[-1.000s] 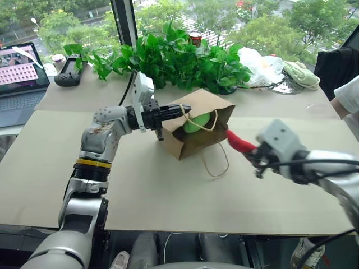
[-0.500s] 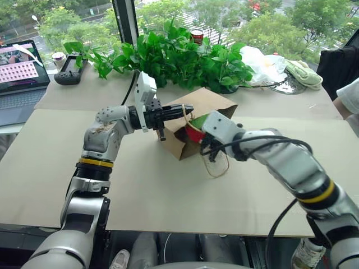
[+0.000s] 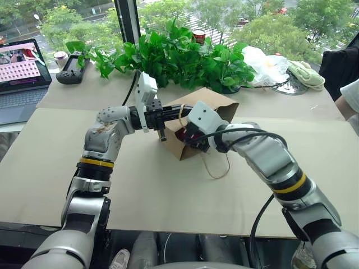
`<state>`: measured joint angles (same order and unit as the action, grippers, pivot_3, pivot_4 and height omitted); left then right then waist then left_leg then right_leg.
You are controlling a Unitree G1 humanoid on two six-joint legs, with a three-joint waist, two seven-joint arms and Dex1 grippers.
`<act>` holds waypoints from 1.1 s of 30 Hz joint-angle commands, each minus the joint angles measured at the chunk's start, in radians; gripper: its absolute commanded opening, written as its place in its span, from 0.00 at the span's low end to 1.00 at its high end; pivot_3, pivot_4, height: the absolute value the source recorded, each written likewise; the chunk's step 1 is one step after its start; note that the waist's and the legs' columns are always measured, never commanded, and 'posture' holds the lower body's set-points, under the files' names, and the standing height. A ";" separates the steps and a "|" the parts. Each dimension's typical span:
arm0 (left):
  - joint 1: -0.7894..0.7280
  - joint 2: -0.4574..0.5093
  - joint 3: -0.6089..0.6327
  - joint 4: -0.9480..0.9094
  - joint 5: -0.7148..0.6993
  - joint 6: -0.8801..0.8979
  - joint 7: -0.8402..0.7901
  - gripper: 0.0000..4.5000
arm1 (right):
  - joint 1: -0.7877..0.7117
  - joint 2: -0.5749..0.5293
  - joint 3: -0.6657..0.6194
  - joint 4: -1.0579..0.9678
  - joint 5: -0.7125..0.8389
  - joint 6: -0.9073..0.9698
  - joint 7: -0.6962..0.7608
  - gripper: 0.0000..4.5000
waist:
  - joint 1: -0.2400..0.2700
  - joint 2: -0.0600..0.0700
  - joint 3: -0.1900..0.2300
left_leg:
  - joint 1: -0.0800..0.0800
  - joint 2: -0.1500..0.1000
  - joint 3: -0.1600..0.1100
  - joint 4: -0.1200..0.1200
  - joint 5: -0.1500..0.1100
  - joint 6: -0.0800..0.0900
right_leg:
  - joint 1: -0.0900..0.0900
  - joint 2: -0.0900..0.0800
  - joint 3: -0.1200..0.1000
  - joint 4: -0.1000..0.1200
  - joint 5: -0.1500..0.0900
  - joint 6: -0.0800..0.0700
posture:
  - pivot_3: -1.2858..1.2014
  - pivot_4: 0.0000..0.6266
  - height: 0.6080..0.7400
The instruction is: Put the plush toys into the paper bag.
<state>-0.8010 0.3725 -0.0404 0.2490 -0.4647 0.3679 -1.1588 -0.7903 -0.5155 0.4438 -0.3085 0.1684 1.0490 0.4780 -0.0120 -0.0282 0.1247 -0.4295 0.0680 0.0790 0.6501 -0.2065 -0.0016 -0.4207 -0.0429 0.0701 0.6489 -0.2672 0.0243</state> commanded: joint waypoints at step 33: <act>-0.035 0.006 0.008 0.001 0.005 -0.034 -0.008 0.00 | 0.437 0.047 -0.187 -0.239 0.130 0.140 -0.104 0.83 | 0.000 0.000 0.000 | 0.001 0.000 -0.001 0.000 0.000 0.000 | 0.001 0.000 0.000 0.000 0.000 0.000 | 0.52 0.24 0.79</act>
<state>-0.8063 0.3732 -0.0398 0.2551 -0.4641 0.3495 -1.1612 -0.3483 -0.4751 0.2592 -0.5350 0.2971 1.2314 0.3690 -0.0124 -0.0282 0.1246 -0.4288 0.0676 0.0778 0.6503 -0.2064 -0.0015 -0.4196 -0.0427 0.0700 0.6487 -0.2673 0.0244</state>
